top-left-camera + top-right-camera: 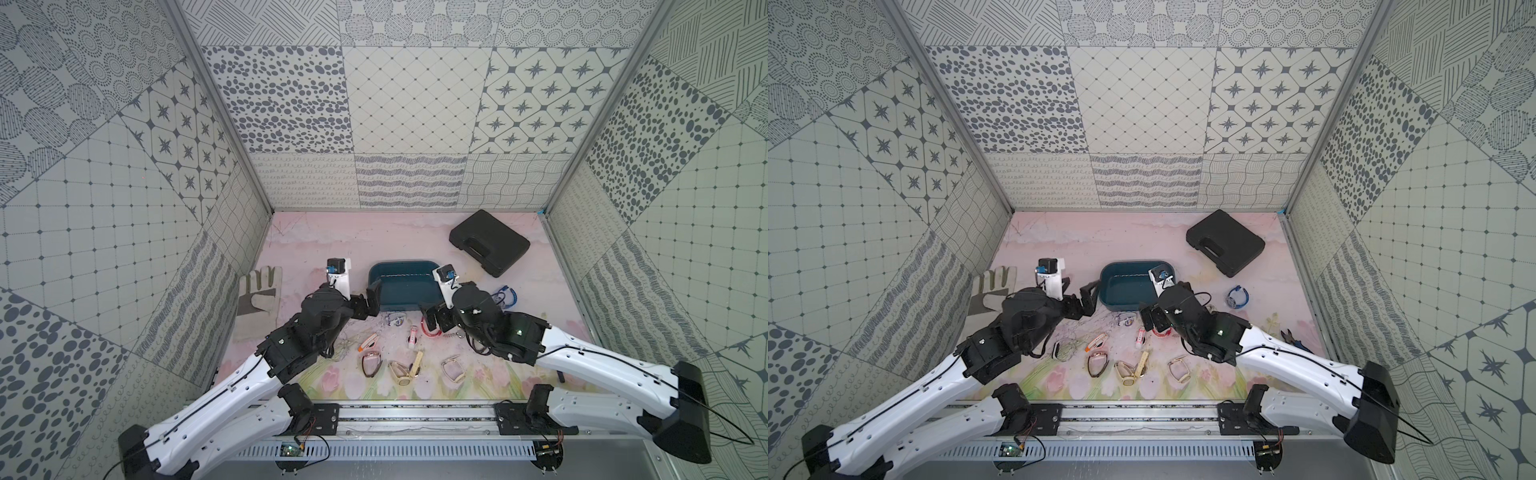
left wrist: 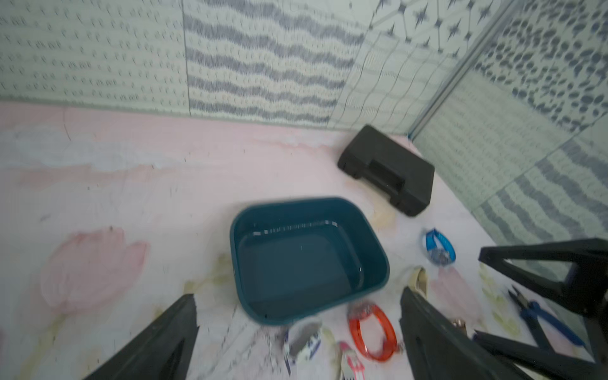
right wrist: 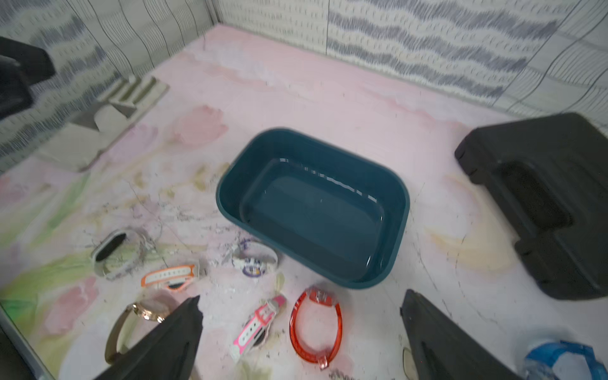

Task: Put the watch into the storage box
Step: Pick up the watch at the center of the board.

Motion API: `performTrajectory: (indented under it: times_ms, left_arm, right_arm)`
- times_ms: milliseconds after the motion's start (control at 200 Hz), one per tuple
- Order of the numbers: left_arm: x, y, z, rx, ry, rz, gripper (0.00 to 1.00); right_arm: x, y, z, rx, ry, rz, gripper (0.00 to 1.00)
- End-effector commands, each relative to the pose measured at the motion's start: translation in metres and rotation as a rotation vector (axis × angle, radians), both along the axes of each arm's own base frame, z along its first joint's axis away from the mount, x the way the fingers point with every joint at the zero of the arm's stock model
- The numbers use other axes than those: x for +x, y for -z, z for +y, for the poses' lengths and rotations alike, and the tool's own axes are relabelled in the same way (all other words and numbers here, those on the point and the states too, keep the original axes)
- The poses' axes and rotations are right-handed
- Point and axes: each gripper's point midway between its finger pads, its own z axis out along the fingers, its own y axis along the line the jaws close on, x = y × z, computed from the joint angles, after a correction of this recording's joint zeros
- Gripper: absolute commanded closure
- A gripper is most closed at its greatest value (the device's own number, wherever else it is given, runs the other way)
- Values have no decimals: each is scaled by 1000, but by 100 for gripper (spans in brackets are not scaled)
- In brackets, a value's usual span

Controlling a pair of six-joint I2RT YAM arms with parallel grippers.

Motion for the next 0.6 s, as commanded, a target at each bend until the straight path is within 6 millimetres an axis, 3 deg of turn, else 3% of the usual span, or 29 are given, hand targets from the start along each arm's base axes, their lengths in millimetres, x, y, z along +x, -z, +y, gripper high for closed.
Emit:
performTrajectory:
  times_ms: [0, 120, 225, 345, 390, 595]
  left_arm:
    - [-62, 100, 67, 362, -193, 340, 1]
    - [-70, 119, 49, 262, -123, 369, 1]
    - [-72, 128, 49, 250, -120, 383, 1]
    - [-75, 129, 49, 235, -103, 378, 1]
    - [-75, 129, 51, 229, -102, 373, 1]
    - [-77, 126, 52, 205, -90, 364, 1]
  right_arm:
    - [-16, 38, -42, -209, 150, 157, 2]
    - [-21, 45, -37, -220, 135, 210, 8]
    - [-27, 61, -32, -284, 102, 281, 13]
    - [-31, 80, -24, -361, 53, 348, 22]
    - [-32, 86, -19, -377, 32, 362, 21]
    - [-17, 114, -3, -408, 1, 423, 36]
